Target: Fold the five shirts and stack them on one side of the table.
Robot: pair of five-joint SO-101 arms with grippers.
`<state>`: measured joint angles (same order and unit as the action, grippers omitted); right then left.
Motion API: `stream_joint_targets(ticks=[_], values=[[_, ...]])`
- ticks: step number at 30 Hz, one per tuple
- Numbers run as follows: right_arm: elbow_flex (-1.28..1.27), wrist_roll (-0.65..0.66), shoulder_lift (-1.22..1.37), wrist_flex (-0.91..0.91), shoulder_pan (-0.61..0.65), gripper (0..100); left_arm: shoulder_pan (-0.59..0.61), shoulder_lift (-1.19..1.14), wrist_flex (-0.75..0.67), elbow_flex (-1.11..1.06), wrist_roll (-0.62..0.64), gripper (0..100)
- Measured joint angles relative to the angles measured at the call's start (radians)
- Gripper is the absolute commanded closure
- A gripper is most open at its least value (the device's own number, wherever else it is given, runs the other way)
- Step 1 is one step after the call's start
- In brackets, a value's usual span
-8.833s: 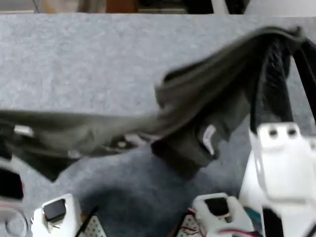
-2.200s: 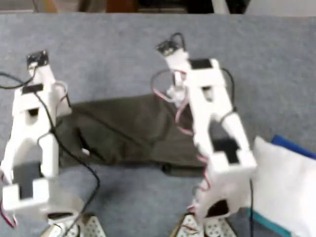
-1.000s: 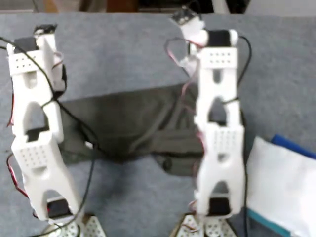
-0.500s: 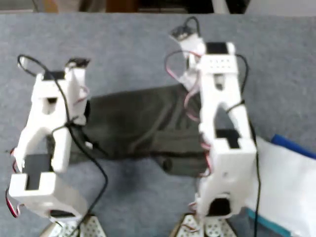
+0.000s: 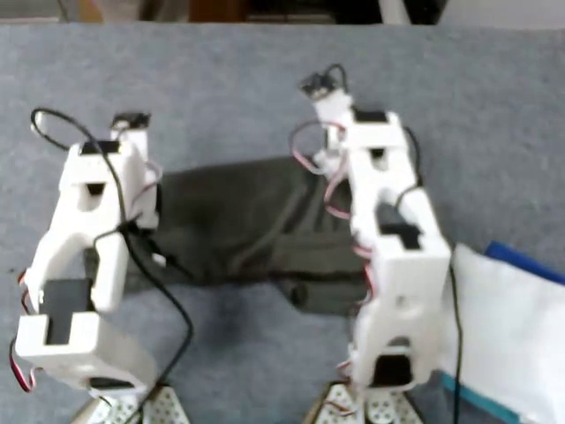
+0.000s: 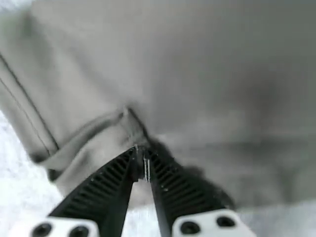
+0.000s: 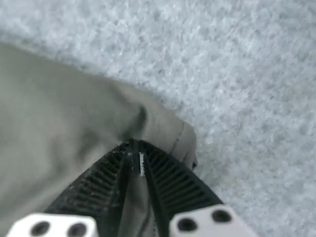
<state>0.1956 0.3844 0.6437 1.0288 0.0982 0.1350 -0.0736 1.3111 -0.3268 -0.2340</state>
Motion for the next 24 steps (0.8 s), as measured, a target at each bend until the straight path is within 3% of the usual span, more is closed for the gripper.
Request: stream_joint_targets(ticks=[10, 17, 24], values=[[0.002, 0.000, 0.003, 0.002, 0.000, 99.1, 0.026, 0.008, 0.146, -0.101, -0.129, 98], [0.002, 0.000, 0.003, 0.002, 0.000, 99.1, 0.189, 0.011, 0.170, -0.152, -0.258, 98], [0.002, 0.000, 0.003, 0.002, 0.000, 99.1, 0.236, 0.035, 0.353, 0.003, -0.376, 98]])
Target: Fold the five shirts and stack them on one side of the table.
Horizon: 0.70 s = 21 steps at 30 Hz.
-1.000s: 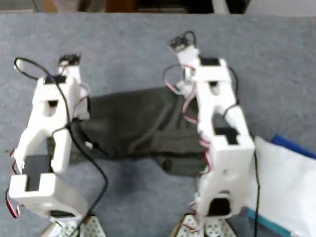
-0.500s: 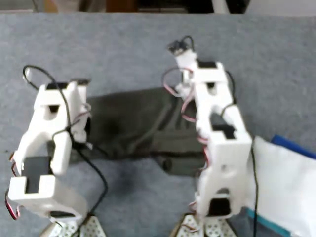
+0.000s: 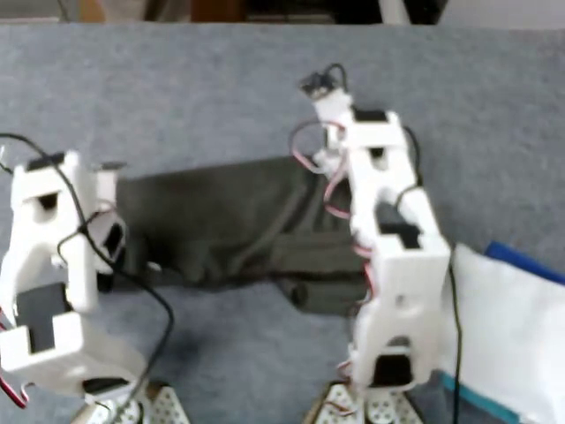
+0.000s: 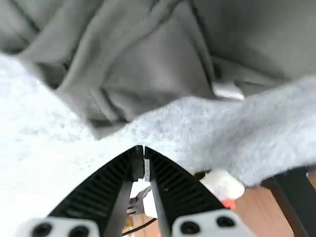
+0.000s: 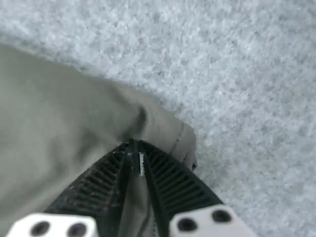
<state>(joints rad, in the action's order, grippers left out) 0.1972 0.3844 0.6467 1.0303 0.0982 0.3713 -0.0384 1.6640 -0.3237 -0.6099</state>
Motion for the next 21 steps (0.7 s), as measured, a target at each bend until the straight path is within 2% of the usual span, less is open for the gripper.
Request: stream_joint_targets(ticks=[3, 6, 10, 13, 16, 21], values=[[0.000, 0.000, 0.000, 0.000, 0.000, 99.1, -0.002, 0.051, 0.014, 0.160, 0.040, 98], [0.000, 0.000, 0.000, 0.000, 0.000, 99.1, -0.063, 0.069, -0.034, 0.261, 0.163, 98], [0.000, 0.000, 0.000, 0.000, 0.000, 99.1, -0.196, 0.049, -0.169, 0.242, 0.365, 98], [0.000, 0.000, 0.000, 0.000, 0.000, 99.1, -0.249, -0.008, -0.313, 0.150, 0.454, 98], [0.000, 0.000, 0.000, 0.000, 0.000, 99.1, -0.282, -0.055, -0.379, 0.083, 0.482, 98], [0.000, 0.000, 0.000, 0.000, 0.000, 99.1, -0.275, -0.083, -0.394, 0.012, 0.477, 98]])
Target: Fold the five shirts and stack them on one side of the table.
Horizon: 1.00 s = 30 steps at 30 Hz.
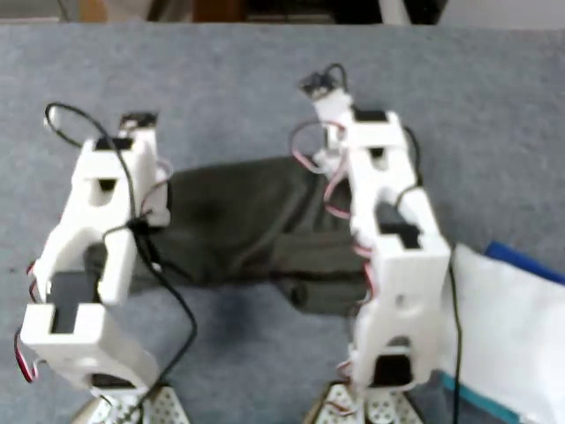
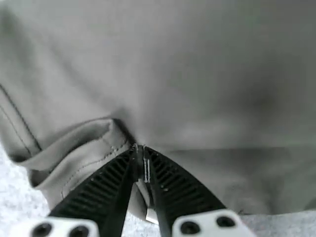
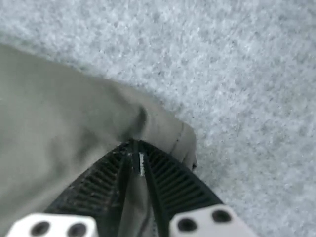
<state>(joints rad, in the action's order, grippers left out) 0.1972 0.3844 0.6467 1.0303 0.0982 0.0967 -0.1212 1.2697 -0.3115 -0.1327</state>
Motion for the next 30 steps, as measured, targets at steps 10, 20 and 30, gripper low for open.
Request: stream_joint_targets(ticks=[10, 20, 30], values=[[0.015, 0.002, 0.020, 0.000, 0.000, 99.1, 0.137, 0.008, 0.239, -0.029, -0.287, 98], [0.015, 0.002, 0.020, 0.000, 0.000, 99.1, 0.155, 0.233, 0.465, -0.109, -0.591, 98], [0.015, 0.002, 0.020, 0.000, 0.000, 99.1, 0.103, 0.408, 0.373, -0.064, -0.474, 98]])
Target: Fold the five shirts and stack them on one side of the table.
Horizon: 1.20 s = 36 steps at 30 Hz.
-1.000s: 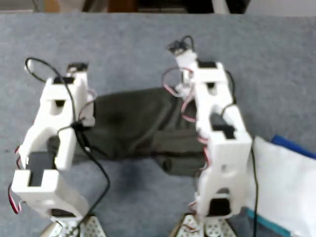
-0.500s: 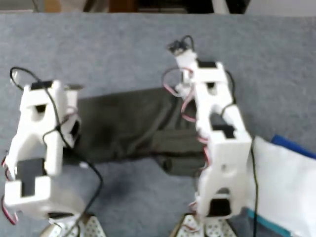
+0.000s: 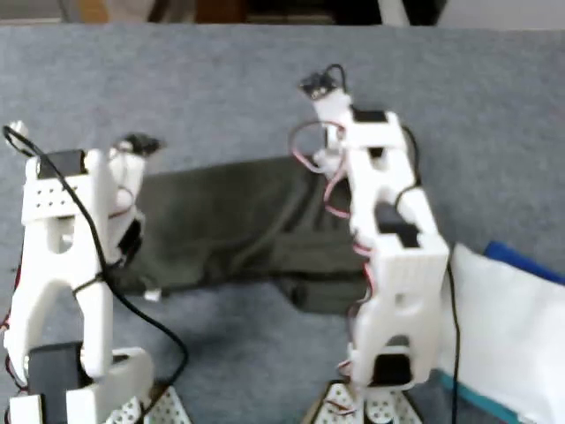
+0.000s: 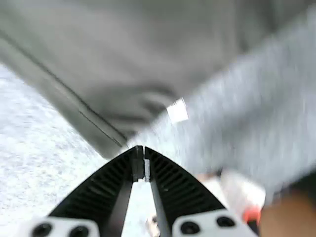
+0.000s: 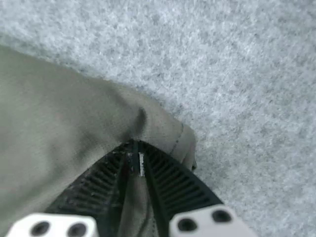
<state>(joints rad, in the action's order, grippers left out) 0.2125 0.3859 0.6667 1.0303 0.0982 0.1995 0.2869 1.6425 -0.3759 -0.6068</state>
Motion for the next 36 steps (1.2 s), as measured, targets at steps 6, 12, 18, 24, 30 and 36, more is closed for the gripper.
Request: stream_joint_targets(ticks=[6, 12, 18, 24, 30, 36], values=[[0.000, 0.000, 0.000, 0.000, 0.000, 99.1, 0.000, -0.069, -0.316, -0.068, 0.295, 98], [0.000, 0.002, 0.000, 0.000, 0.000, 99.1, 0.087, -0.331, -0.499, -0.023, 0.408, 98], [0.000, 0.002, 0.000, 0.000, 0.000, 99.1, 0.224, -0.626, -0.508, 0.245, 0.471, 98], [0.005, 0.000, 0.002, 0.000, 0.000, 99.1, 0.227, -0.830, -0.483, 0.480, 0.474, 98], [0.006, 0.000, 0.002, 0.000, 0.000, 99.0, 0.227, -0.916, -0.445, 0.638, 0.477, 98], [0.006, 0.000, 0.002, 0.000, 0.000, 99.0, 0.241, -0.951, -0.440, 0.684, 0.502, 98]])
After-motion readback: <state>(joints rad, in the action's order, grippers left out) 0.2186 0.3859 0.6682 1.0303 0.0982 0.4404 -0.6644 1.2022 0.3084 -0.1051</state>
